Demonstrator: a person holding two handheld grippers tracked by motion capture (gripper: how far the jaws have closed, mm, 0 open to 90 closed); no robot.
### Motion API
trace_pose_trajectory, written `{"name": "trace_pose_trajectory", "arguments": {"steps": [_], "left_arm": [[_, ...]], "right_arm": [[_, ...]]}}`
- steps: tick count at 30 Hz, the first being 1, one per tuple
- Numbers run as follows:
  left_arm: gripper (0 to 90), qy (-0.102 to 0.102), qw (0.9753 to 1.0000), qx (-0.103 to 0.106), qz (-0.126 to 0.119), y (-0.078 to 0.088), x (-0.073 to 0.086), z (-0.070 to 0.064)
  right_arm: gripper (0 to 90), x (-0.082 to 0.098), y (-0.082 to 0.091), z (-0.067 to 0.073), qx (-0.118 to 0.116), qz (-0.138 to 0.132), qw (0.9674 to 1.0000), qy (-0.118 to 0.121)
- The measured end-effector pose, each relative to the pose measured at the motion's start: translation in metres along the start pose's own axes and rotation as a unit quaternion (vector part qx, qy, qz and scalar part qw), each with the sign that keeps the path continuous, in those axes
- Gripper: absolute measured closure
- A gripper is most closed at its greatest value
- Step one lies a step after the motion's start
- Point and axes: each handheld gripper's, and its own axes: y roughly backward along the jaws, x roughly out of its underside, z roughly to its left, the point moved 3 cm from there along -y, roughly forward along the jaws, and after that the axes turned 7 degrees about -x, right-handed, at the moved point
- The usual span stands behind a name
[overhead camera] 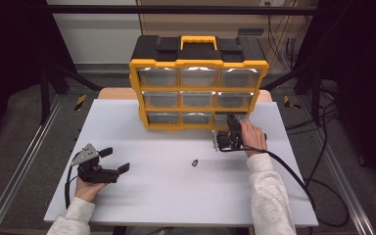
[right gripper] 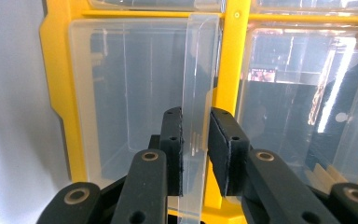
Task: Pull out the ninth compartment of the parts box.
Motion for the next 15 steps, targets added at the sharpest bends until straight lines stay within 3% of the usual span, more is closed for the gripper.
{"name": "trace_pose_trajectory", "arguments": {"steps": [15], "left_arm": [[0.6, -0.001, 1.0, 0.0, 0.001, -0.0005, 0.0003, -0.0003]], "right_arm": [[76.3, 0.0005, 0.0073, 0.0014, -0.003, -0.002, 1.0, 0.009]]}}
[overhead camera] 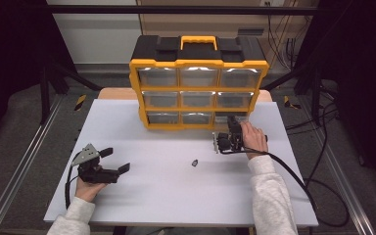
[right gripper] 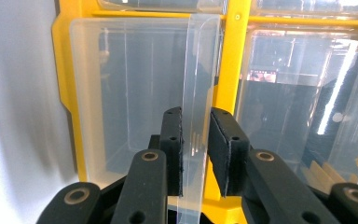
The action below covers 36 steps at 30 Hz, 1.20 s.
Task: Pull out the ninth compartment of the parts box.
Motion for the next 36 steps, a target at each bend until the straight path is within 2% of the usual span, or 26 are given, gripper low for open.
{"name": "trace_pose_trajectory", "arguments": {"steps": [36], "left_arm": [[0.6, -0.001, 1.0, 0.001, -0.001, 0.0, 0.0, -0.001]], "right_arm": [[76.3, -0.002, 0.016, 0.002, -0.015, -0.002, 0.9998, -0.009]]}}
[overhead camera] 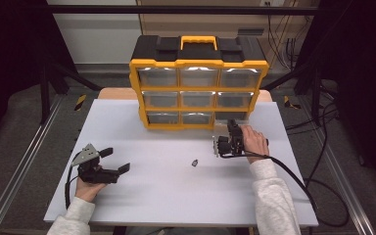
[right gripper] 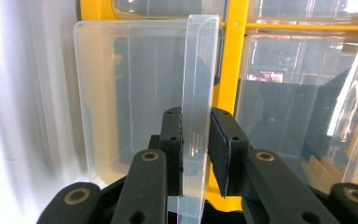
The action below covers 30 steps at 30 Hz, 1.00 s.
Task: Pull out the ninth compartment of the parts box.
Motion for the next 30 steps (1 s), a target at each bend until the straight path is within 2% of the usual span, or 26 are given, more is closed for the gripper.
{"name": "trace_pose_trajectory", "arguments": {"steps": [30], "left_arm": [[0.6, -0.001, 1.0, -0.001, 0.0, 0.0003, -0.0001, -0.0002]], "right_arm": [[76.5, -0.0004, 0.0074, 0.0024, -0.003, -0.003, 1.0, -0.002]]}}
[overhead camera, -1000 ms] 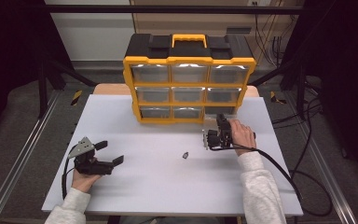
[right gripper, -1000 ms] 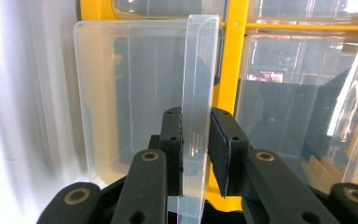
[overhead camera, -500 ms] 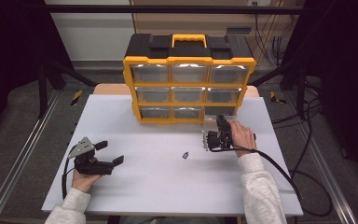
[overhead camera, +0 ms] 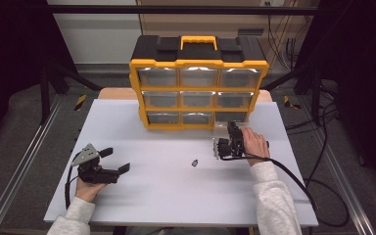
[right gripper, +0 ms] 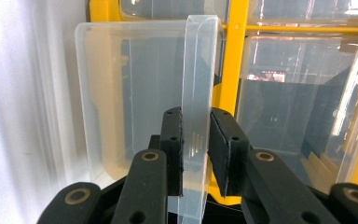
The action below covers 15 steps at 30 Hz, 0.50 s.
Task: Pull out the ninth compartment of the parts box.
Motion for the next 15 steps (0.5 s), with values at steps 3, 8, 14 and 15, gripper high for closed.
{"name": "trace_pose_trajectory", "arguments": {"steps": [3, 8, 14, 15], "left_arm": [[0.6, 0.001, 1.0, 0.0, -0.001, 0.0002, -0.0001, 0.0001], [0.6, 0.0, 1.0, 0.0, 0.0, 0.0001, -0.0001, 0.0], [0.6, 0.0, 1.0, 0.0, 0.0, 0.0001, -0.0001, 0.0001], [0.6, 0.0, 1.0, 0.0, 0.0, 0.0001, -0.0001, 0.0001]], "right_arm": [[76.5, 0.0, 0.0008, 0.0003, -0.001, 0.001, 1.0, -0.001], [76.5, -0.0005, 0.0021, 0.0002, -0.001, 0.001, 1.0, -0.002], [76.5, -0.0013, 0.0034, 0.0007, -0.003, 0.002, 1.0, -0.004], [76.5, -0.0014, 0.0038, 0.001, -0.003, 0.002, 1.0, -0.006]]}}
